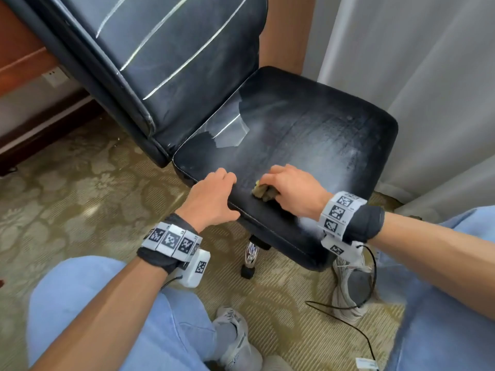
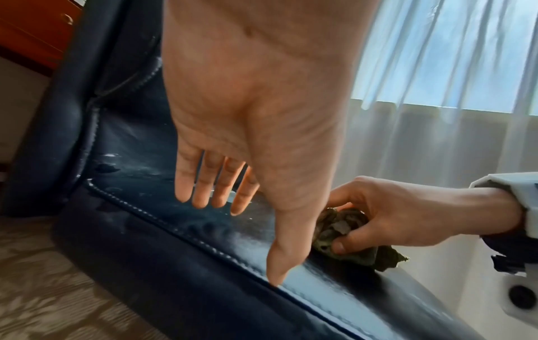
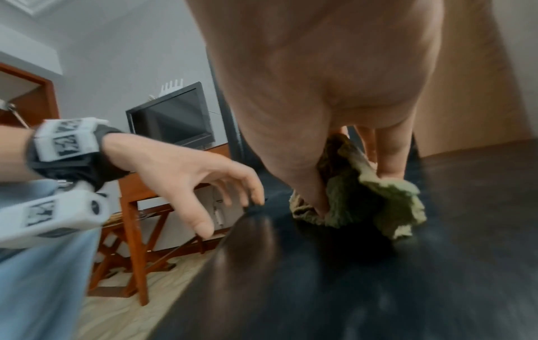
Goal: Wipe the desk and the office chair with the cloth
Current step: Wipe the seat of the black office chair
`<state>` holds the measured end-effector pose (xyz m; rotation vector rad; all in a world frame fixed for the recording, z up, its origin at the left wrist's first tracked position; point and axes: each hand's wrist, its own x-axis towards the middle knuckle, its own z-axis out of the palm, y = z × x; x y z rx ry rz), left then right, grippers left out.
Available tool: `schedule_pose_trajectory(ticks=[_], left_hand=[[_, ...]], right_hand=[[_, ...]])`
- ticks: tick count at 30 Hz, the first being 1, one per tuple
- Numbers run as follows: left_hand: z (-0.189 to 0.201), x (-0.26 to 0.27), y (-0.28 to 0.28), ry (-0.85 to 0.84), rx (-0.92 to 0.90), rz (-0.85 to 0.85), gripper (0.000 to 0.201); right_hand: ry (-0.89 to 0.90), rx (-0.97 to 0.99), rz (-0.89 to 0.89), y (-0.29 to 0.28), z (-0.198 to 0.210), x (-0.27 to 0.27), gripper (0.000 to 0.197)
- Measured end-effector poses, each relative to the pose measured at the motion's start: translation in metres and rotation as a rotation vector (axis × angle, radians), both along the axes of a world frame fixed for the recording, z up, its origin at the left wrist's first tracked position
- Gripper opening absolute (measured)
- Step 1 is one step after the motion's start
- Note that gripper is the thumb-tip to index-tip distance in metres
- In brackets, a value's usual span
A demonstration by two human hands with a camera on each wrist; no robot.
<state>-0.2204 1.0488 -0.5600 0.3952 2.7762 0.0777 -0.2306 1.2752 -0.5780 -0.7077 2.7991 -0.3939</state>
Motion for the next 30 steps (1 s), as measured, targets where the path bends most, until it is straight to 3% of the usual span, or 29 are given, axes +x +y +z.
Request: schedule_pose_trajectory(ticks=[4, 7, 9, 12, 16, 21, 24, 27, 30], left_hand=[[-0.002, -0.010, -0.018, 0.066, 0.019, 0.110, 0.077], [-0.009, -0.007, -0.017, 0.016, 0.050, 0.143, 0.083], [-0.014, -0.002, -0.012, 0.021, 0.049, 0.143, 0.084], [-0.015, -0.001, -0.011, 0.017, 0.060, 0.148, 0.083], [-0.010, -0.002, -0.007, -0.042, 0.017, 0.115, 0.086], [-0.005, 0.001, -0.002, -0.082, 0.017, 0.095, 0.078], [-0.004, 0.005, 0.000, -0.093, 0.037, 0.078, 0.074], [-0.005, 0.006, -0.003, -0.078, 0.088, 0.097, 0.066], [-0.002, 0.002, -0.011, -0.043, 0.118, 0.177, 0.061]], right_hand=[[0.077, 0.042, -0.172, 0.004, 0.006, -0.042, 0.042], [0.062, 0.079, -0.241, -0.005, 0.007, -0.059, 0.036], [0.047, 0.105, -0.186, -0.017, 0.006, -0.057, 0.039], [0.043, 0.143, 0.040, -0.039, 0.008, -0.049, 0.044], [0.020, 0.195, 0.254, -0.048, 0.017, -0.071, 0.039], [0.053, 0.088, 0.122, -0.044, 0.012, -0.127, 0.044], [0.087, 0.035, -0.009, -0.047, 0.002, -0.156, 0.034], [0.117, -0.035, -0.094, -0.052, 0.005, -0.162, 0.029], [0.112, -0.017, -0.053, -0.059, 0.012, -0.151, 0.031]])
